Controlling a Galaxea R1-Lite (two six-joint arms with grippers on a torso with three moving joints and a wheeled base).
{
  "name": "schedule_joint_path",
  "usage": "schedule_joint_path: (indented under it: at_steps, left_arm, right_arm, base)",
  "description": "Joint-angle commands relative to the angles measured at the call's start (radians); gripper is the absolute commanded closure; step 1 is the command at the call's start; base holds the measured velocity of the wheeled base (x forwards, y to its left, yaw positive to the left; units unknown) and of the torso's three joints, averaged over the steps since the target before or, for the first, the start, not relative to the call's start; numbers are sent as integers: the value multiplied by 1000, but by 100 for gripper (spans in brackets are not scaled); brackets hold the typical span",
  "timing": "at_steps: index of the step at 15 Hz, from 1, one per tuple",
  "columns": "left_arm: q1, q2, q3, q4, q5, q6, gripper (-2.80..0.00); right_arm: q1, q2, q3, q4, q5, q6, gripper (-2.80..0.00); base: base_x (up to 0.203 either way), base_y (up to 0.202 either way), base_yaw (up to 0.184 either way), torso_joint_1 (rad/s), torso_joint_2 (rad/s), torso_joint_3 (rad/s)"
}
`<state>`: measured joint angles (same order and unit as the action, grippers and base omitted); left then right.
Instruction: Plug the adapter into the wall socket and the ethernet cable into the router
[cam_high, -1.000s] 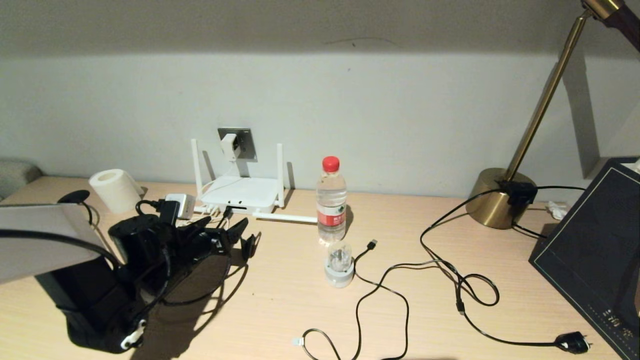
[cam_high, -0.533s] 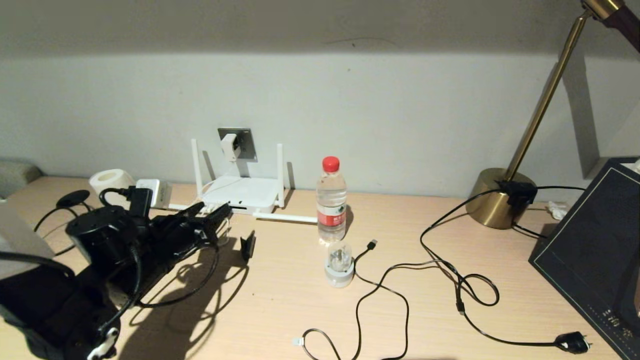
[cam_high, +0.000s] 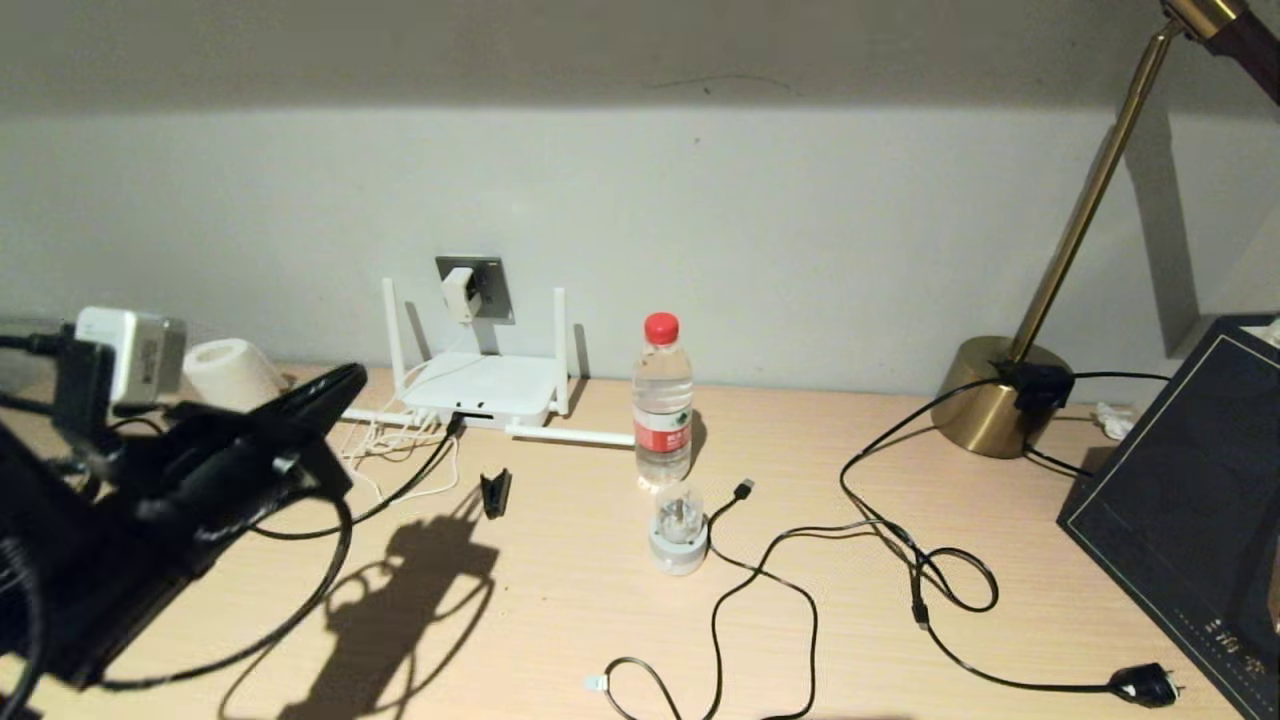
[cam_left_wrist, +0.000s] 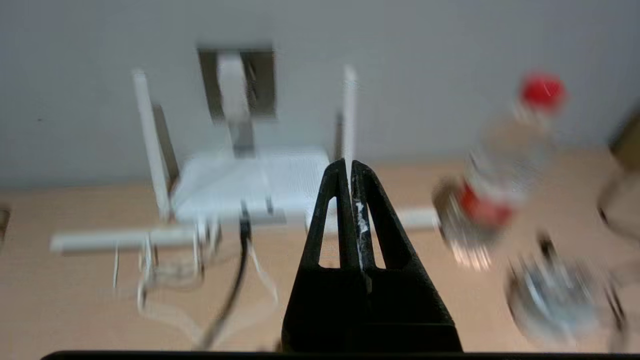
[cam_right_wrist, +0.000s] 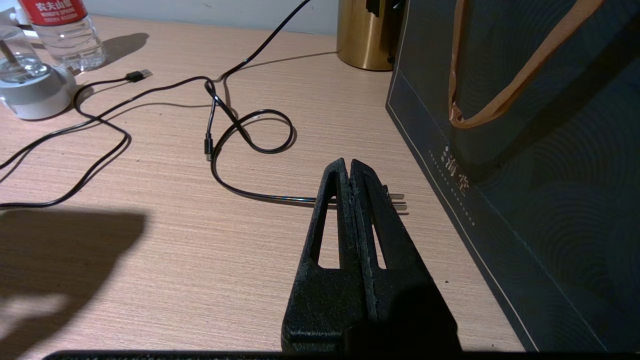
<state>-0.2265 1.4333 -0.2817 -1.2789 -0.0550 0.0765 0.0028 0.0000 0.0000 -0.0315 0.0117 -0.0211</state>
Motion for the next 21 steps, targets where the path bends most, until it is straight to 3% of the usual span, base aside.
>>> schedule_joint_path:
  at_steps: [1, 3, 5, 6, 7, 9, 13, 14, 17, 19, 21]
  left_arm:
    - [-31, -264, 163, 198, 13, 21, 0]
    - [-52, -507, 282, 585, 21, 18, 0]
    - [-77, -715, 260, 1077, -1, 10, 0]
    - [-92, -778, 237, 1275, 1, 4, 0]
    - [-104, -809, 224, 1386, 24, 3, 0]
    - [-74, -897, 214, 1411, 51, 2, 0]
    - [153, -1159, 212, 1406, 55, 16, 0]
    - [180, -1253, 213, 1404, 49, 28, 0]
    - [209, -1449, 222, 1396, 12, 78, 0]
    - [224, -1436, 231, 1397, -19, 68, 0]
    - [226, -1435, 234, 1389, -9, 56, 0]
  right_arm:
    - [0, 0, 9, -1, 1, 0, 0]
    - [0, 0, 9, -1, 1, 6, 0]
    - [0, 0, 9, -2, 0, 1, 0]
    - [0, 0, 9, -2, -1, 6, 0]
    - [0, 0, 9, -2, -1, 6, 0]
    - [0, 0, 9, -2, -1, 6, 0]
    - [0, 0, 10, -3, -1, 5, 0]
    - [0, 0, 12, -4, -1, 7, 0]
    - [0, 0, 12, -4, -1, 7, 0]
    - [0, 0, 12, -4, -1, 7, 0]
    - [0, 0, 12, -4, -1, 7, 0]
  base:
    - [0, 0, 0, 0, 0, 0]
    - [0, 0, 0, 0, 0, 0]
    - [0, 0, 0, 0, 0, 0]
    - [0, 0, 0, 0, 0, 0]
    - [0, 0, 0, 0, 0, 0]
    - [0, 0, 0, 0, 0, 0]
    - [0, 0, 0, 0, 0, 0]
    - [0, 0, 0, 0, 0, 0]
    - [0, 0, 0, 0, 0, 0]
    - [0, 0, 0, 0, 0, 0]
    - [0, 0, 0, 0, 0, 0]
